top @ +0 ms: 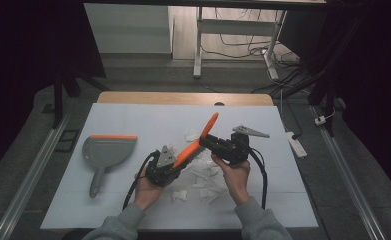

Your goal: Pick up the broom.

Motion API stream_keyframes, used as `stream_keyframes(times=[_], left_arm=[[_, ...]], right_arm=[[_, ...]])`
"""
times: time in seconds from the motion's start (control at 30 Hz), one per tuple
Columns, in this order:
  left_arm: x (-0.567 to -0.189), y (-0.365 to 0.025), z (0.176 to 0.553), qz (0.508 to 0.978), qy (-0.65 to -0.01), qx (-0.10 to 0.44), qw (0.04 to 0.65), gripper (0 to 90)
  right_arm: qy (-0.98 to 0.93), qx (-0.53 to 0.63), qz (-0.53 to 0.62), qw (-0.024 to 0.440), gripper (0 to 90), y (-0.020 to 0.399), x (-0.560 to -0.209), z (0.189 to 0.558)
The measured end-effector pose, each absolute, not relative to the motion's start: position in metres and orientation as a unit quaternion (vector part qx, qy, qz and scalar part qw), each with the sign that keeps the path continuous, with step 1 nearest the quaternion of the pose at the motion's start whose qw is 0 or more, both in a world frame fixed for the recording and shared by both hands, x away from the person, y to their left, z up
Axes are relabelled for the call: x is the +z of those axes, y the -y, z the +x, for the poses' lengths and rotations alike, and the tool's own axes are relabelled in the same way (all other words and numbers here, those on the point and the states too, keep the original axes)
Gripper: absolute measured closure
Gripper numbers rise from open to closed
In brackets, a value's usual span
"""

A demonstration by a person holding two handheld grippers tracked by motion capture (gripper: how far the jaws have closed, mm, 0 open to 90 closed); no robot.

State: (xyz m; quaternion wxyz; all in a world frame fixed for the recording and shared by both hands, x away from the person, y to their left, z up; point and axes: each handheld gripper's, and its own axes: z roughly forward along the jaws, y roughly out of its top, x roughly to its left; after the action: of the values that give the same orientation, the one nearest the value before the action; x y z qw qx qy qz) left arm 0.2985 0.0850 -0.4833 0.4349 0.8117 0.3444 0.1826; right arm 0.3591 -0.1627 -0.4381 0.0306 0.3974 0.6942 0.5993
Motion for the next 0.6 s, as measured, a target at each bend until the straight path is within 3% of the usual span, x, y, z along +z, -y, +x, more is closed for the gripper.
stream_keyframes(times=[0.2, 0.6], left_arm=[[-0.480, -0.098, 0.300, 0.819, -0.341, 0.180, 0.426, 79.5], [-0.471, -0.119, 0.300, 0.850, -0.320, 0.145, 0.392, 79.6]], right_arm=[[-0.723, 0.578, 0.373, 0.057, 49.0, 0.169, -0.432, 0.357], [-0.821, 0.487, 0.283, 0.089, 42.1, 0.180, -0.423, 0.345]])
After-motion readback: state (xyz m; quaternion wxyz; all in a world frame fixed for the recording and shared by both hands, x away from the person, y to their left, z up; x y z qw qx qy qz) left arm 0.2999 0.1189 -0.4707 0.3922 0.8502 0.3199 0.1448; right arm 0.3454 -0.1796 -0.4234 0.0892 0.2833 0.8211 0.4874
